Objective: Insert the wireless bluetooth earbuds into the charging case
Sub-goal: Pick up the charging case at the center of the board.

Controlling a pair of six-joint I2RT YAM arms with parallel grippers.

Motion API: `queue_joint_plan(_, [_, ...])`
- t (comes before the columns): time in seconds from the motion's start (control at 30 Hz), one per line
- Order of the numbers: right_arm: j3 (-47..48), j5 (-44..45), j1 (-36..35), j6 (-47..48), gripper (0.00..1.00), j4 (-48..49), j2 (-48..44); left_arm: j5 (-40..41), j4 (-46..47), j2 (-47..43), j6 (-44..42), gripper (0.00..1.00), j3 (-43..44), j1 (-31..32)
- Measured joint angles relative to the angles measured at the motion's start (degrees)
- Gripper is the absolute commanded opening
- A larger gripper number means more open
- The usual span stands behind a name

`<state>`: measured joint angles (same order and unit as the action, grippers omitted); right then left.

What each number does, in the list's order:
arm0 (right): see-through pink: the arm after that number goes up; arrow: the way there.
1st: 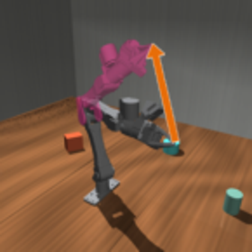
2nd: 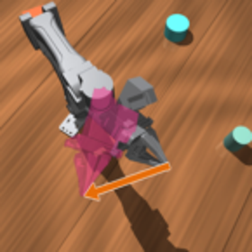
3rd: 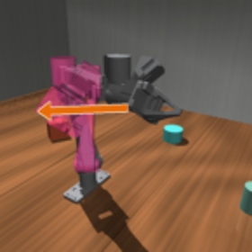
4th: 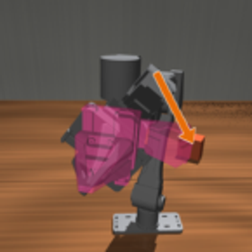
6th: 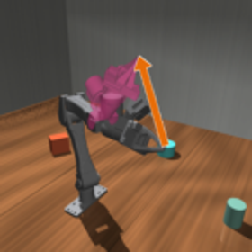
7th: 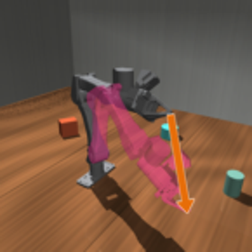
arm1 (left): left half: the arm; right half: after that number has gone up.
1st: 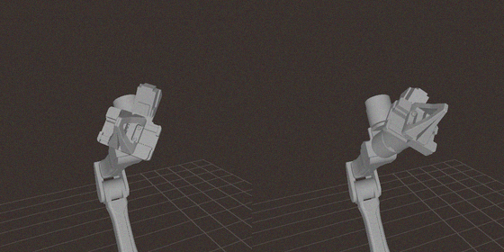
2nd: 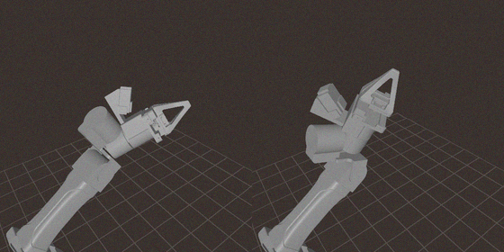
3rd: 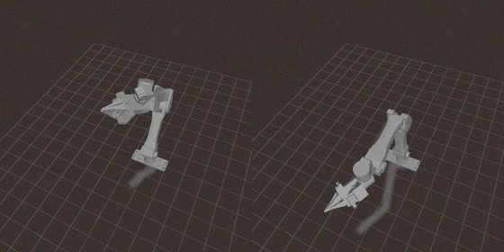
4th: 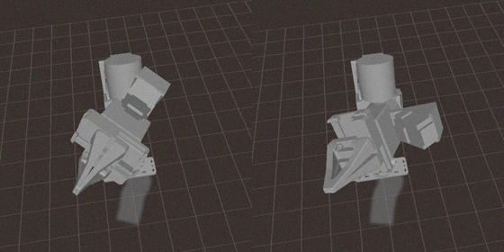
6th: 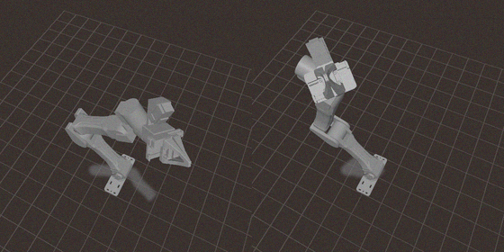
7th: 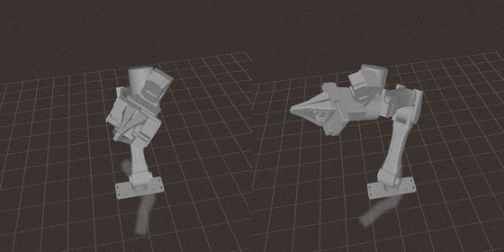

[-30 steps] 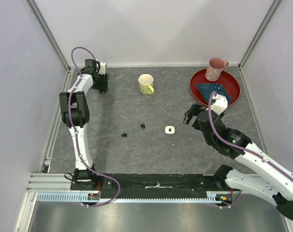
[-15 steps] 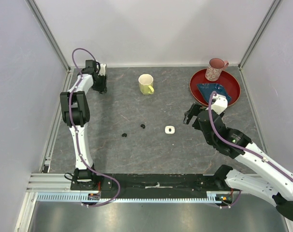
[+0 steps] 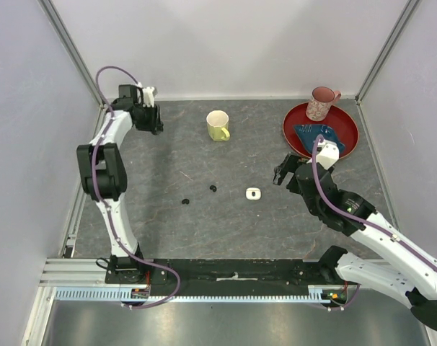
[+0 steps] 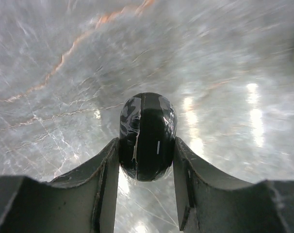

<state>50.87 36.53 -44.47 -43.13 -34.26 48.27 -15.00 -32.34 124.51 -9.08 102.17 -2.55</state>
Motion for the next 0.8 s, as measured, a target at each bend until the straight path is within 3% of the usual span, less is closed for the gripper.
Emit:
queue_joint_plan(0.27, [0.3, -3.6, 0.1, -0.6, 0.98, 0.4, -1.0, -14.9, 6.1, -21.6, 7.1, 0.02, -3.5, 0.0])
queue_joint_plan(0.43, [0.3, -6.7, 0.1, -1.0, 0.97, 0.9, -2.5, -25.1, 12.4, -34.1, 11.1, 0.02, -14.1, 1.1])
queue_joint_plan(0.6, [0.3, -10.6, 0.1, -0.7, 0.92, 1.6, -2.1, -29.9, 15.6, -45.0, 8.6, 0.02, -29.4, 11.3])
queue_joint_plan(0.8, [0.8, -17.4, 0.1, 0.7, 0.89, 4.3, 0.0, -29.5, 19.8, -60.3, 2.3, 0.02, -46.2, 25.0])
